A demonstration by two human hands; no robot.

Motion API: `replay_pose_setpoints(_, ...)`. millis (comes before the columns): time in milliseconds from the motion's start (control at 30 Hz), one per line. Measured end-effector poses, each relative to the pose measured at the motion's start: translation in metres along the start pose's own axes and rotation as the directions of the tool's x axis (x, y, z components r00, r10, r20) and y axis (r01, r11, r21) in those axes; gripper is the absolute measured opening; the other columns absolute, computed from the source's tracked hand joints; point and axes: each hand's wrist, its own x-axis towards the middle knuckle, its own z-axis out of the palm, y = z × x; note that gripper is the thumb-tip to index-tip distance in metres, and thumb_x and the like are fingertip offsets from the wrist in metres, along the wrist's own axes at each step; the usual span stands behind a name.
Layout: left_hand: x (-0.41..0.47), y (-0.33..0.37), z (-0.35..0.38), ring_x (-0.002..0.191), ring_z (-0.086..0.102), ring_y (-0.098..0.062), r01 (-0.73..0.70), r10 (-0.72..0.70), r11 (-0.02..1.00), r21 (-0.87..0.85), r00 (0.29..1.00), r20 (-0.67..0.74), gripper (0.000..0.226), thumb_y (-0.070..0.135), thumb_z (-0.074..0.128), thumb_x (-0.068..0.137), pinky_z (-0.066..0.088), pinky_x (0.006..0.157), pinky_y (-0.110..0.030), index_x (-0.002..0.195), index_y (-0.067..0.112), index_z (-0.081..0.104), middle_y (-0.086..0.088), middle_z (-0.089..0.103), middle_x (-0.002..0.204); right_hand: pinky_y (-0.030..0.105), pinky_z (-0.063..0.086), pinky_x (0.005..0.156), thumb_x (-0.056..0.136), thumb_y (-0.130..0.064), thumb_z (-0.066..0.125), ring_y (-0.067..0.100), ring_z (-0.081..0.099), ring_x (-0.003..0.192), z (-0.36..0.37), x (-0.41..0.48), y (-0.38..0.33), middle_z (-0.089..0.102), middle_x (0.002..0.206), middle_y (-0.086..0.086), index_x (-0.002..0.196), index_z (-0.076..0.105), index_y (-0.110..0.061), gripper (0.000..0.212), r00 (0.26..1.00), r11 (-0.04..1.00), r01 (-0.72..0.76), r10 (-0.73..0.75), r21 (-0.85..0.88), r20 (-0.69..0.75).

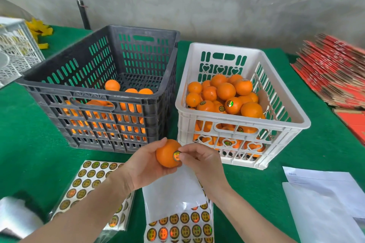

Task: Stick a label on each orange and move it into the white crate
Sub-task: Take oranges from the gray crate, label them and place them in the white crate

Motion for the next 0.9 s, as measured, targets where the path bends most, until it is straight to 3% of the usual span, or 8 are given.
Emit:
replay_pose_setpoints(200, 0.002, 0.002, 0.002, 0.076, 0.069, -0.026, -0.019, 0.022, 0.996, 0.083, 0.999, -0.032, 0.052, 0.036, 0.067, 0.07, 0.056, 0.067, -0.036, 0.115, 0.01, 0.058, -0.013, 0.072, 0.087, 0.007, 0.045, 0.068, 0.08, -0.004, 0.068, -0.006, 0.059, 0.079, 0.004, 0.004, -0.003, 0.066, 0.073, -0.021, 0.077, 0.068, -0.033, 0.029, 0.997, 0.984, 0.08, -0.082, -0.158, -0.005)
replay_pose_setpoints(367, 0.002, 0.001, 0.008, 0.091, 0.062, -0.028, -0.057, 0.066, 0.989, 0.14, 0.996, -0.063, 0.06, 0.035, 0.066, 0.072, 0.051, 0.081, -0.041, 0.123, 0.007, 0.053, -0.017, 0.063, 0.108, 0.008, 0.043, 0.075, 0.081, -0.015, 0.068, -0.004, 0.056, 0.087, 0.006, 0.003, 0.001, 0.061, 0.078, -0.026, 0.075, 0.06, -0.043, 0.029, 0.971, 0.878, 0.202, -0.238, -0.434, -0.029)
replay_pose_setpoints(433, 0.0, 0.003, 0.012, 0.091, 0.06, -0.027, -0.087, 0.105, 0.978, 0.191, 0.991, -0.086, 0.06, 0.034, 0.066, 0.071, 0.053, 0.074, -0.039, 0.123, 0.008, 0.051, -0.017, 0.06, 0.11, 0.016, 0.045, 0.079, 0.08, -0.019, 0.069, -0.002, 0.055, 0.087, 0.005, 0.003, 0.001, 0.059, 0.077, -0.026, 0.076, 0.059, -0.043, 0.025, 0.959, 0.839, 0.239, -0.284, -0.489, -0.018)
replay_pose_setpoints(500, -0.003, 0.006, 0.016, 0.087, 0.06, -0.026, -0.115, 0.138, 0.964, 0.239, 0.987, -0.084, 0.056, 0.034, 0.065, 0.069, 0.053, 0.067, -0.035, 0.117, 0.009, 0.052, -0.016, 0.06, 0.108, 0.02, 0.045, 0.075, 0.076, -0.029, 0.069, 0.0, 0.053, 0.081, 0.001, 0.005, -0.004, 0.055, 0.072, -0.024, 0.091, 0.06, -0.044, 0.023, 0.955, 0.828, 0.256, -0.296, -0.498, -0.001)
replay_pose_setpoints(567, -0.008, 0.01, 0.022, 0.084, 0.06, -0.025, -0.131, 0.161, 0.947, 0.291, 0.984, -0.078, 0.052, 0.034, 0.065, 0.069, 0.052, 0.063, -0.033, 0.113, 0.01, 0.052, -0.018, 0.06, 0.109, 0.021, 0.046, 0.069, 0.068, -0.041, 0.069, 0.004, 0.051, 0.076, -0.007, 0.01, -0.012, 0.051, 0.072, -0.017, 0.116, 0.046, -0.049, 0.054, 0.968, 0.838, 0.214, -0.251, -0.502, -0.006)
replay_pose_setpoints(633, -0.013, 0.015, 0.03, 0.082, 0.061, -0.025, -0.153, 0.185, 0.925, 0.347, 0.981, -0.061, 0.054, 0.036, 0.063, 0.07, 0.052, 0.061, -0.031, 0.115, 0.009, 0.052, -0.019, 0.06, 0.11, 0.025, 0.05, 0.071, 0.065, -0.045, 0.069, 0.006, 0.051, 0.081, -0.014, 0.012, -0.022, 0.052, 0.084, -0.012, 0.123, 0.035, -0.05, 0.067, 0.971, 0.842, 0.208, -0.241, -0.498, -0.001)
replay_pose_setpoints(767, -0.024, 0.035, 0.058, 0.085, 0.068, -0.028, -0.278, 0.283, 0.859, 0.43, 0.958, 0.052, 0.058, 0.044, 0.061, 0.072, 0.055, 0.063, -0.032, 0.114, 0.005, 0.054, -0.018, 0.066, 0.102, 0.028, 0.052, 0.083, 0.076, -0.032, 0.069, 0.01, 0.049, 0.11, -0.014, 0.006, -0.042, 0.049, 0.118, -0.011, 0.123, 0.047, -0.027, 0.052, 0.855, 0.75, 0.513, -0.49, -0.417, 0.171)
replay_pose_setpoints(900, -0.02, 0.054, 0.096, 0.087, 0.071, -0.02, -0.459, 0.486, 0.64, 0.616, 0.863, 0.138, 0.063, 0.061, 0.05, 0.072, 0.058, 0.068, -0.027, 0.109, 0.011, 0.059, -0.012, 0.07, 0.099, 0.022, 0.048, 0.087, 0.073, -0.022, 0.077, 0.008, 0.047, 0.112, -0.021, 0.022, -0.057, 0.049, 0.12, -0.004, 0.122, 0.049, -0.013, 0.057, 0.759, 0.659, 0.603, -0.647, -0.449, 0.071)
